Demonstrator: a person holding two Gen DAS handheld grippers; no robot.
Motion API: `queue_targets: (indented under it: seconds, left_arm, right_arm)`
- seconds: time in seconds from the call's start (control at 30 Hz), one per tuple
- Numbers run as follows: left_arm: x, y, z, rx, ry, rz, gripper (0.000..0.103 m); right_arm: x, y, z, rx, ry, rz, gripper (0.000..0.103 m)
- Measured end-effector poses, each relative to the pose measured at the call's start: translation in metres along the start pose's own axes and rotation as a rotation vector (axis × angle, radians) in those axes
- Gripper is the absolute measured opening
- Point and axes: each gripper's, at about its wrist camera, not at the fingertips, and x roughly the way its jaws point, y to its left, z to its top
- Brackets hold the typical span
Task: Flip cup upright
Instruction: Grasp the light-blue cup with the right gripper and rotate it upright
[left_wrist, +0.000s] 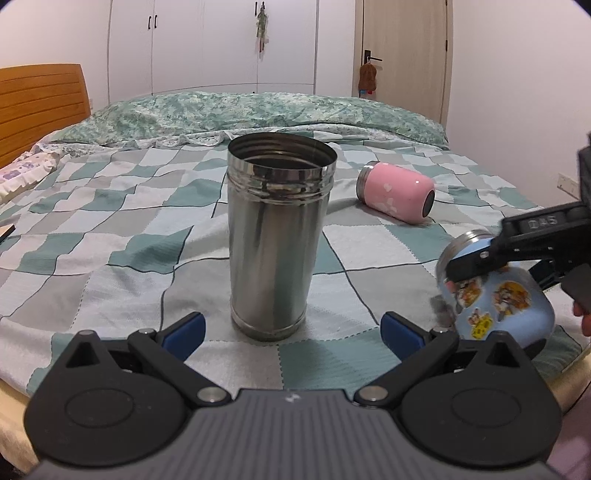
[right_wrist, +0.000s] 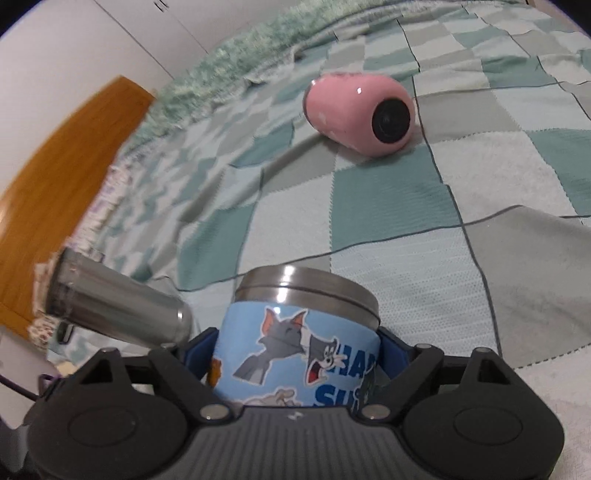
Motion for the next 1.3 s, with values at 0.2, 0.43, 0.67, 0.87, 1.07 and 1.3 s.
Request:
queue_targets:
  seconds: [0.2,0.43,0.67,0.87,1.07,1.3]
  left_arm:
    - [-0.006,0.002,0.000,-0.022,-0.015,-0.003,0.103]
    - [-0.016,0.006,-0.002,-0.050,-0.026,0.004,0.103]
    - [-0.026,0.013,0.000,-0.080,-0.055,0.042,0.103]
    - [-0.029,0.020,0.003,-0.102,-0.074,0.069,0.103]
    - [-0.024,0.023,0.001,-0.113,-0.067,0.072,0.103]
    - [-0.025,0.022,0.002,-0.125,-0.078,0.077,0.103]
  right_arm:
    - [-0.034,0.017,-0.019,-0.137,-0.178,0.065,0.084]
    - [-0.056,0.048,-0.039,-0.352,-0.350,0.083,0.084]
    - [-0.041,0.088,-0.043,-0.578,-0.470,-0.027,0.083]
    - [-0.017,0.104,-0.034,-0.631,-0.514,-0.079,0.083]
    - [0.016,0.100,-0.044,-0.682,-0.522,-0.141,0.084]
    - [0.016,0.097,-0.054,-0.717,-0.548,-0.136,0.084]
